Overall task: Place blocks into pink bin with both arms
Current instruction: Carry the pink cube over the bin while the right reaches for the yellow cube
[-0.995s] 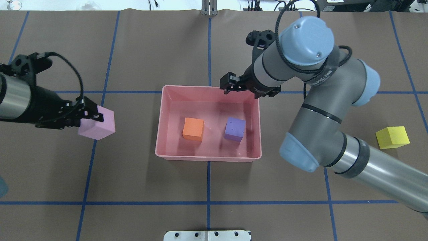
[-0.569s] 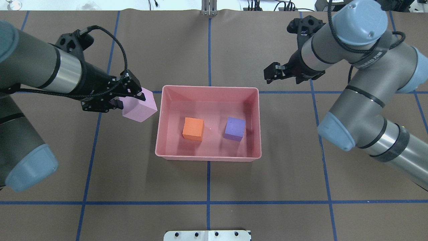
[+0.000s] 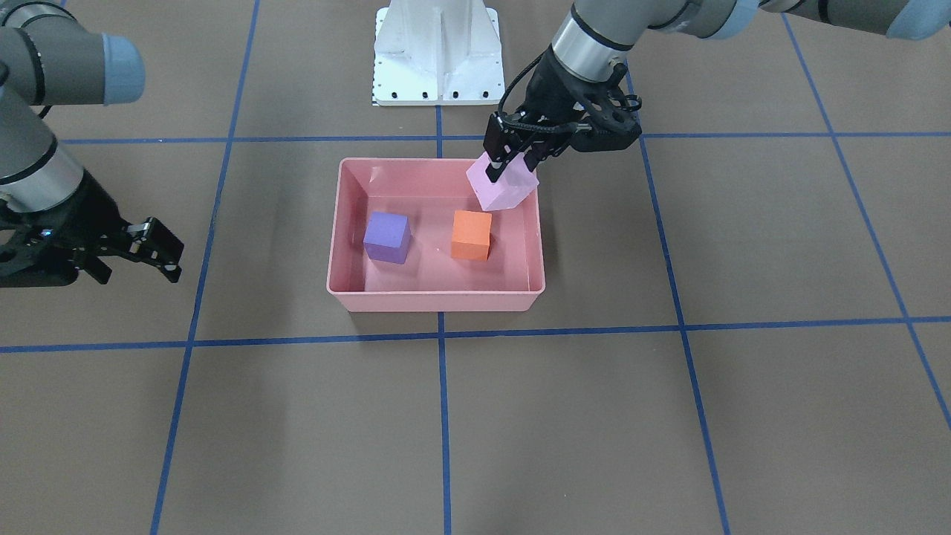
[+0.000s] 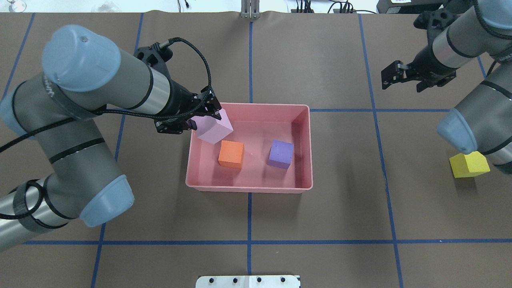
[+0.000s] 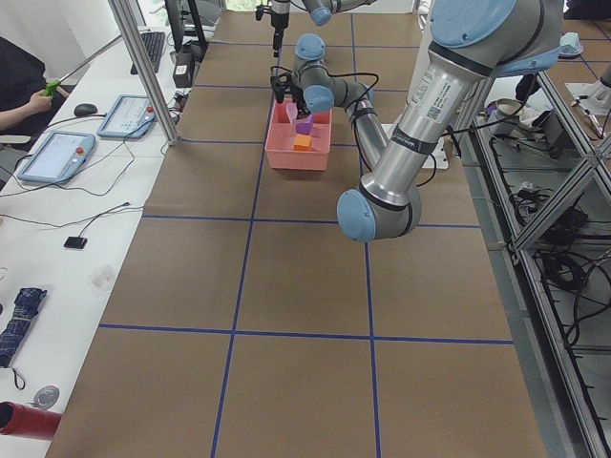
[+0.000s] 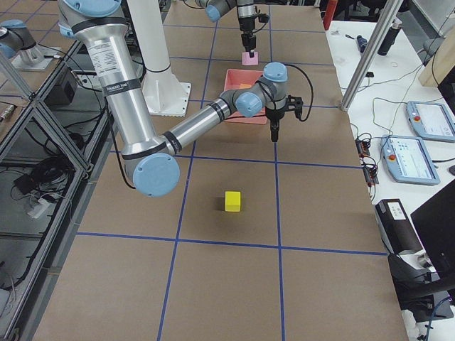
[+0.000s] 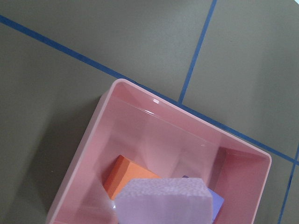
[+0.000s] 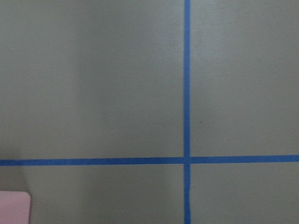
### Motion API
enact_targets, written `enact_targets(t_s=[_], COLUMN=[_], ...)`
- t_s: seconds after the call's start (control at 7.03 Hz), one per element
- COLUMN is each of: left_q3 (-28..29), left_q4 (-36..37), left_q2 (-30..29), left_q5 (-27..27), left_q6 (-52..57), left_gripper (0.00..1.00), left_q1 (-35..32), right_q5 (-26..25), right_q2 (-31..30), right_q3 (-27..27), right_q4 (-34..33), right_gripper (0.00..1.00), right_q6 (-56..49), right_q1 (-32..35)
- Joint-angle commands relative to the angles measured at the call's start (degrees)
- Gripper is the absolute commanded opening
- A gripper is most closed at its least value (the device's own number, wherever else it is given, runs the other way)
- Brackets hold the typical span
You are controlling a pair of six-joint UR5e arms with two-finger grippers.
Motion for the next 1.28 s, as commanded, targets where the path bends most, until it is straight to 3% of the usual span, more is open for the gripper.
enact_targets(t_s=[0.0,0.43,1.14], left_q3=[5.6,7.7,8.7], left_q4=[-0.1,-0.4,-0.5], left_q2=[-4.0,-4.9,-5.0], left_q5=[4.5,5.4,5.4], left_q6=[-0.1,0.0,0.2], left_gripper=[0.0,0.0,0.0], left_q1=[2.9,3.5,4.3], right_q5=[3.4,3.8,4.3], right_q2=[-5.1,-12.2,-18.0], right_q3=[-1.8,-1.8,-1.6], right_q4=[0.0,0.2,0.1], right_gripper=[0.99,0.99,0.99], right_q6=[-7.7,-18.4,-19.5], right_q1=[5.1,7.0,6.4])
